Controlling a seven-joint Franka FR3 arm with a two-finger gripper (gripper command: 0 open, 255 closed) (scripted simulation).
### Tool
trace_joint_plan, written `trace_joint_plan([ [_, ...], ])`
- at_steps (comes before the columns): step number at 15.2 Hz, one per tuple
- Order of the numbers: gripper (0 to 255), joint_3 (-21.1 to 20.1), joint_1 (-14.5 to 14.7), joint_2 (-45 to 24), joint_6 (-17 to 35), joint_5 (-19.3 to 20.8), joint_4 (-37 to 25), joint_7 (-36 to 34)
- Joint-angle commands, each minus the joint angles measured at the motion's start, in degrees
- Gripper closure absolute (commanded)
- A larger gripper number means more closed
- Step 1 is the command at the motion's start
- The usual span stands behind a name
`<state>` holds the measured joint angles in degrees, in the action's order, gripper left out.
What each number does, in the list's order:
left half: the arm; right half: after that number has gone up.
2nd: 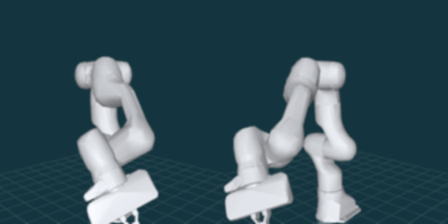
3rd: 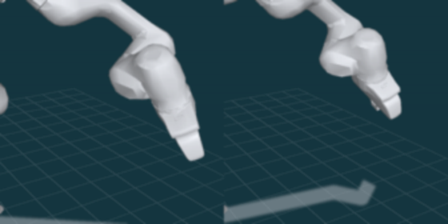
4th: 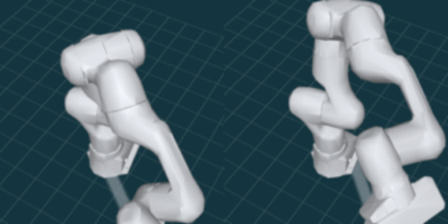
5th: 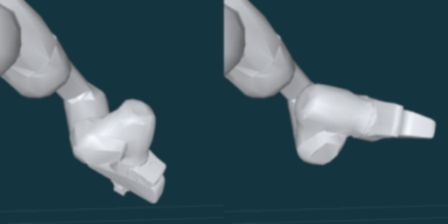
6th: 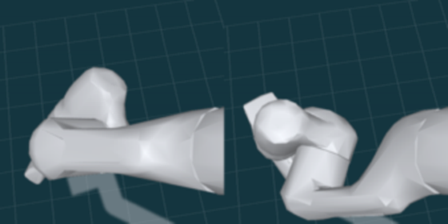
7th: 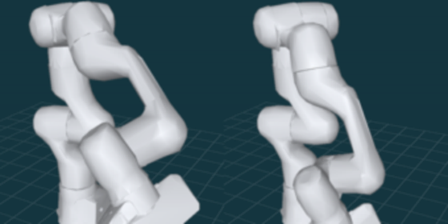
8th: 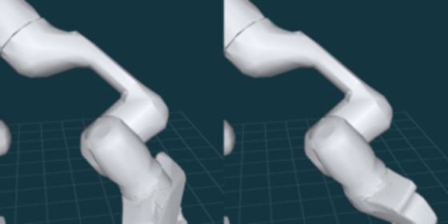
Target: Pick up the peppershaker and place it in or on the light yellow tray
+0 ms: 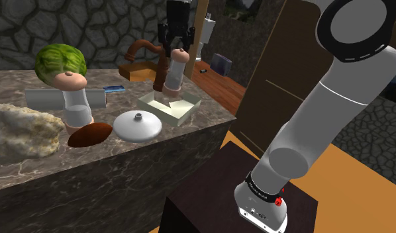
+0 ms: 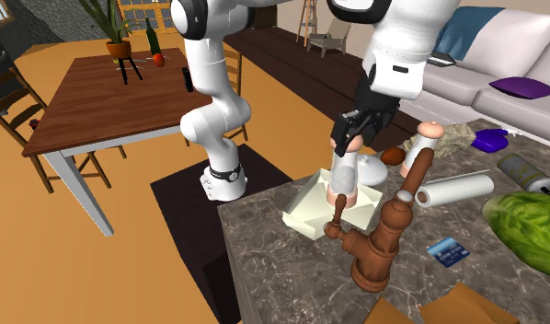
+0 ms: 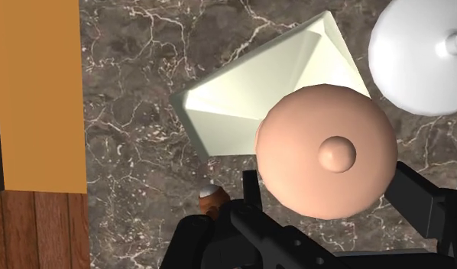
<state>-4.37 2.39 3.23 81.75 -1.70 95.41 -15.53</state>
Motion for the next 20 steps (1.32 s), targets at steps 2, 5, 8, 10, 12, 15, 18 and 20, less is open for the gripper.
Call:
trace_joint_plan([
  [2, 255, 0.08, -0.07, 0.42, 2.38, 0.00, 2.77, 0.22],
  [5, 255, 0.08, -0.07, 0.41, 2.38, 0.00, 2.75, 0.22],
  [8, 255, 0.08, -0.07, 0.41, 2.38, 0.00, 2.75, 0.22],
  [10, 0, 0.08, -0.07, 0.41, 2.38, 0.00, 2.75, 0.22],
  [12, 0, 0.08, -0.07, 0.41, 2.38, 0.00, 2.76, 0.22],
  [15, 0, 0.08, -0.07, 0.41, 2.38, 0.00, 2.75, 0.22],
  [18, 0, 0.08, -0.08, -2.32, -3.90, 0.18, -6.25, 0.04],
  [20, 0, 0.07, -0.07, -3.21, -5.62, 0.23, -8.86, -0.02],
])
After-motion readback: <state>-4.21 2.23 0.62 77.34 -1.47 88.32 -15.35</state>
